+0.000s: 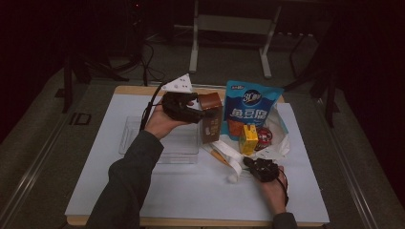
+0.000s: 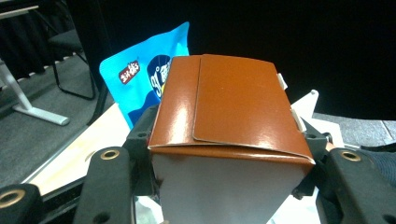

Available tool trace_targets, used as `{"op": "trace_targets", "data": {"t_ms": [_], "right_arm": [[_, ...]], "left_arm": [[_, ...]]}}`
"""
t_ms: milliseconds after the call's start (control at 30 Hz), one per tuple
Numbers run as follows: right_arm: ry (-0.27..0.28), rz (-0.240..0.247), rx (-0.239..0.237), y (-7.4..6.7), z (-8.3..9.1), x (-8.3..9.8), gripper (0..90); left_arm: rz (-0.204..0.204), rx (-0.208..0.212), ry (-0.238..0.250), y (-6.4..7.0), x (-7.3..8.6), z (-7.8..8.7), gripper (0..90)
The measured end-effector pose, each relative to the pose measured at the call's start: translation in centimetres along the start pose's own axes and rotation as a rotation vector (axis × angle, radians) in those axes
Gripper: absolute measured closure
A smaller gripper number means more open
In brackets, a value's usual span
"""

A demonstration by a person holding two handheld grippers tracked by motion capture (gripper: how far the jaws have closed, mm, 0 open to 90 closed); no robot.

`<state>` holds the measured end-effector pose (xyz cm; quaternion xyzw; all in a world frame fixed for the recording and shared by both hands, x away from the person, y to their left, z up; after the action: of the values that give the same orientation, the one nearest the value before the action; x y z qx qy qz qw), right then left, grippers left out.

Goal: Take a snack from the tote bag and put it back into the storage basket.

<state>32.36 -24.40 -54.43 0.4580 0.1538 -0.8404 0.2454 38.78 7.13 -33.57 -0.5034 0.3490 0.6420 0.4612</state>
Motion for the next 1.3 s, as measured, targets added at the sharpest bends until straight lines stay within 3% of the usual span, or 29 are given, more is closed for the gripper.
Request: {"op": "trace_targets", "data": {"t_ms": [400, 1300], "right_arm": [[-0.001, -0.002, -0.003, 0.1, 0.0, 0.0, 87.8], [-0.001, -0.002, -0.005, 0.1, 0.0, 0.0, 87.9]], "left_arm": [[-0.009, -0.019, -0.023, -0.5, 0.2, 2.2, 42.8], [0.013, -0.064, -0.077, -1.6, 2.7, 6.0, 42.9]]}}
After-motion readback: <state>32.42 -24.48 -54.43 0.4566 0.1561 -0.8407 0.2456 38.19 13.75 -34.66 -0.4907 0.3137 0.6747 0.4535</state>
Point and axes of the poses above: each handheld gripper's, and its own axes: z roughly backward along the jaws, x roughly out of its underside, y roughly to its right, the point moved 1 cm from there along -z, roughly forward along the jaws, and after that the axes turned 6 degrees about y, right-handed, at the moved point
